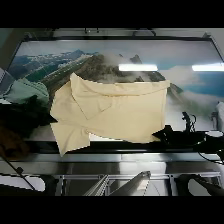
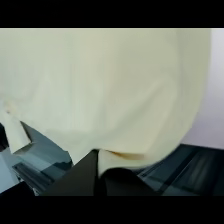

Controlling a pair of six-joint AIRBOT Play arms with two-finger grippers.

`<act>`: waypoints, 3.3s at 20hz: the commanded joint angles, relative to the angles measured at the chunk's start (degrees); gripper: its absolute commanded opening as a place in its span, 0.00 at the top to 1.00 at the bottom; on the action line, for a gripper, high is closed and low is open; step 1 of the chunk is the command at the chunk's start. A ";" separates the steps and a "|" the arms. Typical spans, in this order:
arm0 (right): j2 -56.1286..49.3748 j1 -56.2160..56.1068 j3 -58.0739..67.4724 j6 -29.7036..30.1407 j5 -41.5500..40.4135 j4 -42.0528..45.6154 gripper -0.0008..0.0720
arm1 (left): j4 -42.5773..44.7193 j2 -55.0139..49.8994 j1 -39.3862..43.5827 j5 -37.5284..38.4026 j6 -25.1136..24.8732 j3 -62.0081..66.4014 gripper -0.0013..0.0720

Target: Fold the shirts.

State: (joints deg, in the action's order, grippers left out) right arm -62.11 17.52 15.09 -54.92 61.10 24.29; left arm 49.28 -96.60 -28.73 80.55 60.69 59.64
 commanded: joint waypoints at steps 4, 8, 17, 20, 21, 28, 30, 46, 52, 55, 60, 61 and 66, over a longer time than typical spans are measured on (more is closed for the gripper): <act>8.85 6.21 12.37 -1.18 18.36 -9.16 0.96 | -38.23 11.10 -6.36 21.35 -12.68 0.17 0.95; 17.77 14.32 28.44 0.07 22.75 -29.83 0.96 | -63.65 23.78 -6.88 25.99 -12.96 0.20 0.95; 30.08 26.47 60.46 3.89 4.11 -32.44 0.96 | -96.21 48.22 -17.70 23.37 -10.51 19.80 0.95; 30.99 26.56 65.94 5.53 -2.01 -28.81 0.96 | -96.61 48.43 -26.38 20.98 -5.01 25.75 0.95; 30.99 26.56 66.64 5.49 -2.80 -26.40 0.96 | -96.30 47.58 -26.43 20.92 -4.50 26.34 0.95; 23.63 24.83 56.04 3.08 6.78 -15.15 0.96 | -58.99 33.79 -3.65 17.38 -8.00 23.04 0.95; 21.97 21.22 46.90 4.35 5.79 -11.98 0.96 | -49.75 27.19 4.46 14.14 -9.40 23.02 0.95; -37.00 3.23 47.80 30.42 -10.58 -32.00 0.96 | -33.57 -31.69 17.55 1.90 -2.21 56.61 0.97; -38.97 4.90 48.52 22.36 -6.88 -15.32 0.96 | -14.38 -31.95 17.75 8.46 4.63 56.96 0.97; -38.97 6.97 48.52 17.29 -3.76 -5.49 0.96 | -10.86 -31.98 17.70 13.86 6.54 56.92 0.97; -38.97 8.11 48.52 14.10 -0.31 1.31 0.96 | -9.79 -31.95 18.36 19.61 8.35 56.94 0.97; -38.97 8.04 48.52 14.10 -0.17 1.68 0.96 | -9.70 -31.98 18.36 20.70 9.79 56.92 0.98; -38.95 8.11 48.52 13.27 2.27 1.68 0.87 | -9.75 -31.95 18.36 23.74 14.43 56.92 0.75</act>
State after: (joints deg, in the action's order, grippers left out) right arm -101.03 25.58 63.55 -40.56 61.32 24.77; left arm 39.07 -128.53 -10.37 102.21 71.61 116.51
